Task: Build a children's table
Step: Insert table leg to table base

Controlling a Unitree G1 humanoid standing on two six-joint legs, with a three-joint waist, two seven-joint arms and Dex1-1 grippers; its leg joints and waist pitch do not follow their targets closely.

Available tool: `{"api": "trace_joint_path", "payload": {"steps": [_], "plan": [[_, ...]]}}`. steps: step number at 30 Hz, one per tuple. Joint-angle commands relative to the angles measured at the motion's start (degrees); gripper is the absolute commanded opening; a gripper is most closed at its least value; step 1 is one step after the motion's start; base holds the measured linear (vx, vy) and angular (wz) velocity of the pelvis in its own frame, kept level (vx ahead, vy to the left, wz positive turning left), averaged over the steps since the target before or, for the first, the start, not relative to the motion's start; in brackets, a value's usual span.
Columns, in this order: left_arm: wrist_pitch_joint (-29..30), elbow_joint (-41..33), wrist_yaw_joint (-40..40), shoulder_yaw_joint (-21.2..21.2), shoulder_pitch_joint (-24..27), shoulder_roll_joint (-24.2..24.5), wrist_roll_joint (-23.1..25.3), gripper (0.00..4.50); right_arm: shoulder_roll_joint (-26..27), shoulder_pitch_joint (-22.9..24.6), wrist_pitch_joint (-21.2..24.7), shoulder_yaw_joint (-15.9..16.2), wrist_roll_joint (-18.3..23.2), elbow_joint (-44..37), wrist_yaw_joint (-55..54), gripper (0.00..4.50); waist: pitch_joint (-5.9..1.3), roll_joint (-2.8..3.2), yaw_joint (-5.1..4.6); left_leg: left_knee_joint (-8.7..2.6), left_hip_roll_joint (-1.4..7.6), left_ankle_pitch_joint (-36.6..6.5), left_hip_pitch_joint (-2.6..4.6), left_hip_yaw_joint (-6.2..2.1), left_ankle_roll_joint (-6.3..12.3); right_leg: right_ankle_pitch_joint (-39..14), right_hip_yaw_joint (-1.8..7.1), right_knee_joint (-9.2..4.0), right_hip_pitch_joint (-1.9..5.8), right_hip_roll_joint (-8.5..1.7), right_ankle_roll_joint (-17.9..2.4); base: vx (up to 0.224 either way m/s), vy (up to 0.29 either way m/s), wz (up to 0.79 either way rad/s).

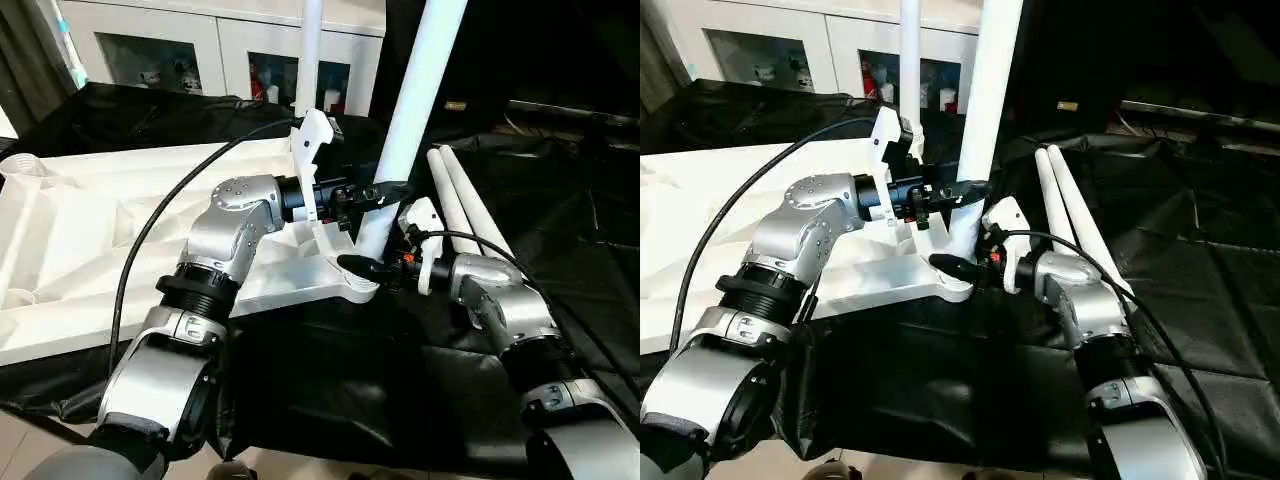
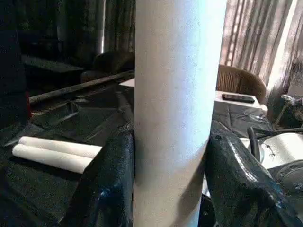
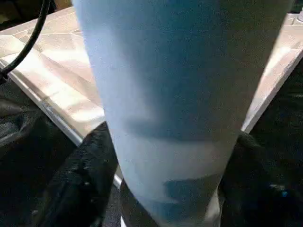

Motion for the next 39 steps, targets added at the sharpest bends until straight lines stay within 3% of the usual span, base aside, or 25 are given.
{"api": "trace_joint_path", "payload": {"steps": [1,7,14,17,19,20,25,29,32,34,36,39], "plan": [[1.1,0.9,-0.9,-1.7,0.9,0.3,1.2,1.84,-0.2,-0.8,-0.6,-0.2,-0.5,0.4,-0.2,2.62,-3.99,0.1,0.17,-2.81,1.11,-8.9,0.2,0.2,3.13,-6.2,2.51,-3.69,3.75,-4.01,-13.5,0.0,0.0,0.0],[1.1,0.8,-1.1,-2.0,1.0,0.4,1.3,1.84,-0.1,-0.7,-0.9,-0.2,-0.5,0.6,0.1,2.19,-3.98,0.12,0.15,-2.83,1.07,-8.9,0.21,0.18,3.06,-6.2,2.5,-3.7,3.76,-4.0,-13.4,0.0,0.0,0.0],[1.1,1.4,-1.1,-2.3,0.8,0.6,1.7,1.84,0.0,-0.5,-0.9,0.0,-0.6,0.4,0.2,2.05,-3.96,0.17,0.11,-2.83,1.07,-9.1,0.23,0.16,3.07,-7.0,2.5,-3.76,3.75,-3.98,-13.2,0.0,0.0,0.0],[0.4,2.3,-0.1,-3.2,0.9,1.0,3.4,2.54,0.3,-0.2,-1.1,0.0,-0.7,0.4,0.2,2.04,-3.98,0.15,0.11,-2.82,1.06,-9.0,0.2,0.15,3.08,-6.7,2.51,-3.73,3.78,-3.97,-13.1,0.0,0.0,0.0],[1.1,1.9,-0.6,-3.1,1.2,1.1,2.9,2.56,0.3,-0.2,-1.1,0.0,-0.8,0.4,0.3,2.04,-3.97,0.16,0.04,-2.83,1.08,-9.2,0.24,0.16,3.04,-6.9,2.52,-3.72,3.74,-3.94,-13.1,0.0,0.0,0.0],[1.7,0.8,-1.6,-3.3,1.8,1.5,2.5,2.81,0.4,-0.1,-1.1,-0.1,-0.8,0.5,0.3,2.03,-3.94,0.15,-0.01,-2.83,1.04,-9.2,0.2,0.17,3.07,-7.3,2.54,-3.75,3.73,-3.92,-12.9,0.0,0.0,0.0],[-0.8,0.6,1.0,-1.5,2.6,1.8,2.5,3.19,0.4,0.1,-1.1,-0.1,-0.8,0.6,0.3,2.0,-4.01,0.31,0.0,-2.87,1.17,-9.6,0.37,0.13,2.81,-6.6,2.53,-3.69,3.6,-3.9,-13.3,0.0,0.0,0.0],[2.2,-5.0,-6.1,-3.0,6.0,7.6,1.5,3.29,0.5,0.1,-1.2,0.1,-1.2,1.2,0.1,2.0,-3.95,0.18,-0.01,-3.07,1.34,-9.4,0.22,0.02,2.41,-7.4,2.54,-3.52,3.68,-4.16,-13.2,0.0,0.0,0.0],[2.9,-5.6,-9.1,-5.0,7.0,11.1,3.2,3.29,0.5,0.0,-1.3,0.1,-1.3,1.4,0.0,2.0,-3.92,0.8,-0.16,-3.1,1.33,-10.2,0.64,0.22,1.77,-8.2,2.57,-3.61,3.21,-3.77,-12.6,0.0,0.0,0.0],[2.3,-5.6,-10.1,-6.1,7.4,12.5,4.6,3.29,0.5,0.0,-1.3,0.1,-1.4,1.4,0.0,2.0,-3.76,0.81,-0.15,-3.26,1.35,-11.2,0.63,0.17,1.08,-9.3,2.57,-3.77,3.19,-3.82,-12.4,0.0,0.0,0.0],[0.4,-5.2,-11.7,-8.8,8.3,15.3,8.2,3.29,0.6,0.1,-1.2,0.2,-1.5,1.3,-0.1,2.0,-3.67,0.85,-0.16,-3.39,1.37,-12.8,0.74,0.09,0.38,-11.5,2.65,-3.89,3.1,-3.89,-11.8,0.0,0.0,0.0],[-3.0,-4.5,-10.2,-11.9,9.6,17.1,12.7,3.29,0.6,0.2,-1.3,0.2,-1.7,1.2,-0.1,1.99,-3.84,0.88,-0.24,-3.41,1.4,-12.1,0.64,-0.06,0.21,-10.5,2.74,-3.82,3.17,-4.06,-11.3,0.0,0.0,0.0]]}}
